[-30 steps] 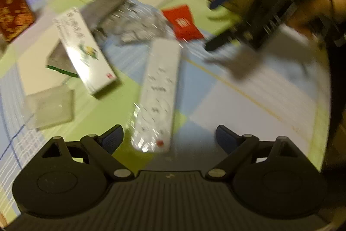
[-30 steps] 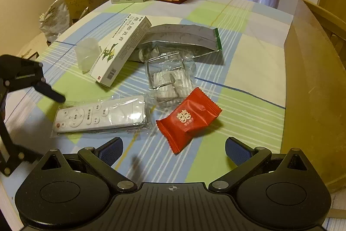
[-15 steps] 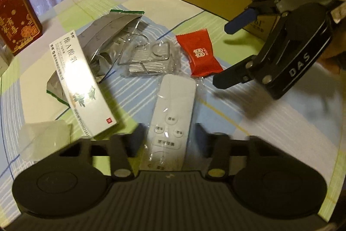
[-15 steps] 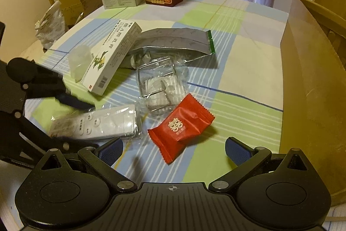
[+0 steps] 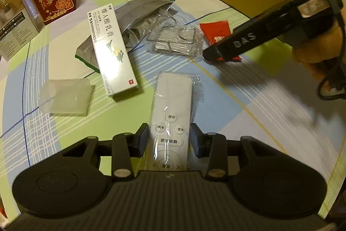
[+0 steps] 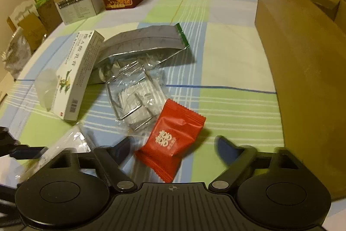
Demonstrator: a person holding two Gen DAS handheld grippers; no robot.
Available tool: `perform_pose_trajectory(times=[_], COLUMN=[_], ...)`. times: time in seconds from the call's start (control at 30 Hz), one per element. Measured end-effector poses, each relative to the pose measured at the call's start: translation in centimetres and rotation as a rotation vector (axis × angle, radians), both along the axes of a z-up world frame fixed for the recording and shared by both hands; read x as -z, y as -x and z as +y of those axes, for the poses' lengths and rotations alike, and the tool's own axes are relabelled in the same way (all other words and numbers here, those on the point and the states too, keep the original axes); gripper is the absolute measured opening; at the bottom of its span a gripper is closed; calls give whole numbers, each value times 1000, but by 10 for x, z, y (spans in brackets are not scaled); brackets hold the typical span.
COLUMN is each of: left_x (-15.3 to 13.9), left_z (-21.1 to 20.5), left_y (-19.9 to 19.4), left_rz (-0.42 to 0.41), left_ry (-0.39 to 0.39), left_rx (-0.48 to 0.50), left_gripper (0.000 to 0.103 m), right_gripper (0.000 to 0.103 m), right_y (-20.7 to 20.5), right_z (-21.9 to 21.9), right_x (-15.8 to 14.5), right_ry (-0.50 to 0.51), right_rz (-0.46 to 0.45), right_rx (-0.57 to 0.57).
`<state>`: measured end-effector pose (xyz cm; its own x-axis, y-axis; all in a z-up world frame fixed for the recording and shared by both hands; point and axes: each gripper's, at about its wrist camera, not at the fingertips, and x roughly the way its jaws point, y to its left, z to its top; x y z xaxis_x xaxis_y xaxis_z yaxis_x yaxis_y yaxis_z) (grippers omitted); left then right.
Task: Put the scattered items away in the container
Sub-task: 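Grasp the red candy packet with the right gripper while the left grasps the bagged white remote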
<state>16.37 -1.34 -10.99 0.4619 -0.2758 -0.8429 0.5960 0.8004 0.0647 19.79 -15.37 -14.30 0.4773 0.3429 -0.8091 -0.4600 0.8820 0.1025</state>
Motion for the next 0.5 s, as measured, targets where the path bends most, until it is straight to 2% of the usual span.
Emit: perform_pose_trajectory(times=[0.07,0.13,0.2,0.5], left_x=[1,2,2,1], left_z=[-2,-4,-5,-5], left_y=[3,5,6,6], left_rz=[1,-2,-2,-27], left_ry=[11,14,17,24], left_rx=[-10,-10,-7,-44], left_gripper=[36,39,47,48], right_gripper=[78,58,45,45], right_y=[1,4,8,34], right_z=[1,1,-4,-23], right_x=[-1,-2,-4,-4], right_ry=[15,28,37,69], right_rz=[-9,-11,-5,-17], right_rx=[-14,-44,-76,-151])
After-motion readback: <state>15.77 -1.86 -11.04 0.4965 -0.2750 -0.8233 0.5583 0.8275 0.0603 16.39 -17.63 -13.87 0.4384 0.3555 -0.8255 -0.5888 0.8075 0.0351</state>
